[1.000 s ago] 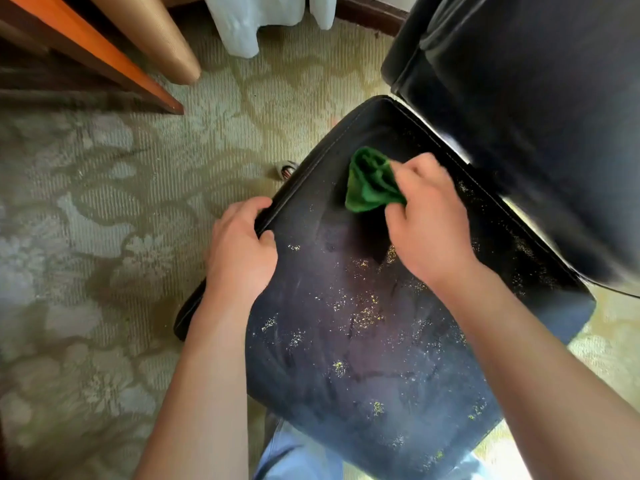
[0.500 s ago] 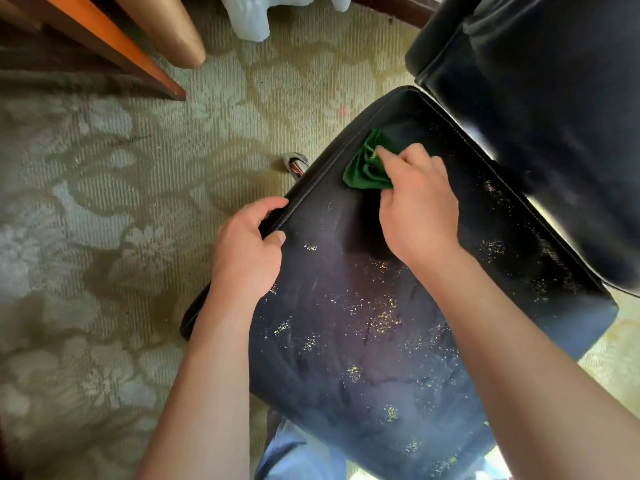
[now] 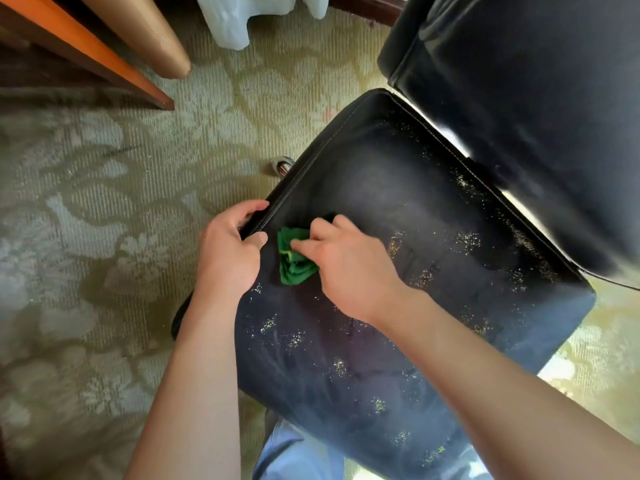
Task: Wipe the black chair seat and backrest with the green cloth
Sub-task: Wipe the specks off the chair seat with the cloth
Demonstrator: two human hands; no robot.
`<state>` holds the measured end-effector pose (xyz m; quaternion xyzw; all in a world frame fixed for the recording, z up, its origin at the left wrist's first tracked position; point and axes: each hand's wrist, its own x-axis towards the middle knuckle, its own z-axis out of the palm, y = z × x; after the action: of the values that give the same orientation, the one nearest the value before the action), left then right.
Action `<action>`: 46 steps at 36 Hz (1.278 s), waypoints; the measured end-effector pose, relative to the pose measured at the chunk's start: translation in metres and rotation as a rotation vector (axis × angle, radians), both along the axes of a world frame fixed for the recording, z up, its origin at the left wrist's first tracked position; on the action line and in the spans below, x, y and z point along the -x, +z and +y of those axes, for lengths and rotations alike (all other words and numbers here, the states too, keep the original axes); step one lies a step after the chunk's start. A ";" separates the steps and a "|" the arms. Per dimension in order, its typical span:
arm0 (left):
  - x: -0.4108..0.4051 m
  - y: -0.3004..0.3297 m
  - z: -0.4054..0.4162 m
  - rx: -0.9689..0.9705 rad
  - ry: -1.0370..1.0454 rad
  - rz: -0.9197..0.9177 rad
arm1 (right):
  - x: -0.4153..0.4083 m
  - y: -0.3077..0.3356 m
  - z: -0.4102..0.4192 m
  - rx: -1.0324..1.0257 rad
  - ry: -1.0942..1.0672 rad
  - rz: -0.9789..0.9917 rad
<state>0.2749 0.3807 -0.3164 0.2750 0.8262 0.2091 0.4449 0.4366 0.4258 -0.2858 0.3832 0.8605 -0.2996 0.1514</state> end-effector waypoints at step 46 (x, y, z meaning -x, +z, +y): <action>-0.038 -0.014 0.074 -0.099 -0.281 0.120 | -0.040 -0.014 0.105 -0.190 -0.772 0.032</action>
<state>0.3126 0.4542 -0.3302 0.4212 0.7935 0.1685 0.4057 0.4765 0.5312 -0.2998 0.6861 0.6794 -0.2595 -0.0222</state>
